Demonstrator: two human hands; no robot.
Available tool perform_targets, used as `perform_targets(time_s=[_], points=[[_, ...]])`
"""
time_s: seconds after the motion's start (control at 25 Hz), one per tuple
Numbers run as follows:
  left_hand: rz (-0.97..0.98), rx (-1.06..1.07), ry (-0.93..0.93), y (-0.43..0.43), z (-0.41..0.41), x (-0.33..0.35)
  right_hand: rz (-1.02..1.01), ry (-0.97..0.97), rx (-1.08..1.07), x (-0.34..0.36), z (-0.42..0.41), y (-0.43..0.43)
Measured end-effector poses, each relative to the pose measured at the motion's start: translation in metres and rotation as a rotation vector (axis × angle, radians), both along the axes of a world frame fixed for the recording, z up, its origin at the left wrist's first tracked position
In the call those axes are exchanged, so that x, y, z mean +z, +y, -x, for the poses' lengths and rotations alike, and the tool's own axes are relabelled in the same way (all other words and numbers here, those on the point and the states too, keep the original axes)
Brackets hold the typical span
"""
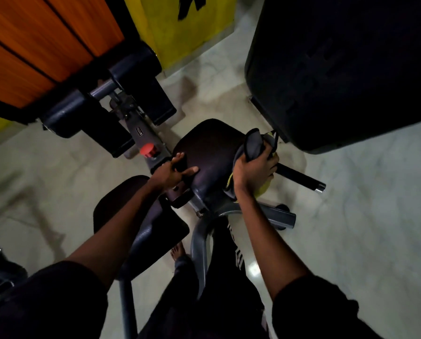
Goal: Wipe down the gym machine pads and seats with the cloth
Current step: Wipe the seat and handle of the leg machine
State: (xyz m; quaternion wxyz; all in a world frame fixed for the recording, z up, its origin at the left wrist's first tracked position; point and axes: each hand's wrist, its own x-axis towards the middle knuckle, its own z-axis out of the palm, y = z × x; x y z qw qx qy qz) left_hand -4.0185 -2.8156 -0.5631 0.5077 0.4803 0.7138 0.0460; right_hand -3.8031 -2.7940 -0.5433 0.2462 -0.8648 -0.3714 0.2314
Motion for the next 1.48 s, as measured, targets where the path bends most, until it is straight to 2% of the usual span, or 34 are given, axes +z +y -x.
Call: perform_targets(time_s=[0.16, 0.36, 0.64, 0.84, 0.96, 1.12, 1.28, 1.48], points=[[0.008, -0.129, -0.007, 0.003, 0.007, 0.000, -0.065, -0.117, -0.053, -0.007, 0.005, 0.004], [0.012, -0.115, -0.047, 0.001, 0.004, -0.005, -0.071, -0.197, -0.052, -0.014, 0.003, 0.006], [0.037, -0.059, -0.080, -0.002, 0.003, 0.002, -0.082, -0.213, -0.004, -0.018, 0.001, 0.001], [-0.011, -0.195, -0.027, 0.001, 0.009, 0.004, -0.053, -0.170, 0.021, -0.009, 0.032, -0.026], [-0.010, -0.378, -0.038, 0.005, 0.026, -0.014, -0.010, -0.167, -0.060, -0.005, 0.050, -0.029], [0.039, -0.308, -0.182, 0.014, 0.041, -0.036, 0.002, -0.165, -0.145, -0.001, 0.043, -0.007], [-0.070, -0.626, 0.009, 0.025, 0.036, -0.022, -0.057, -0.082, -0.252, -0.001, 0.042, -0.006], [-0.129, -0.587, 0.013, 0.025, 0.035, -0.020, -0.025, 0.066, -0.504, -0.012, 0.072, -0.057]])
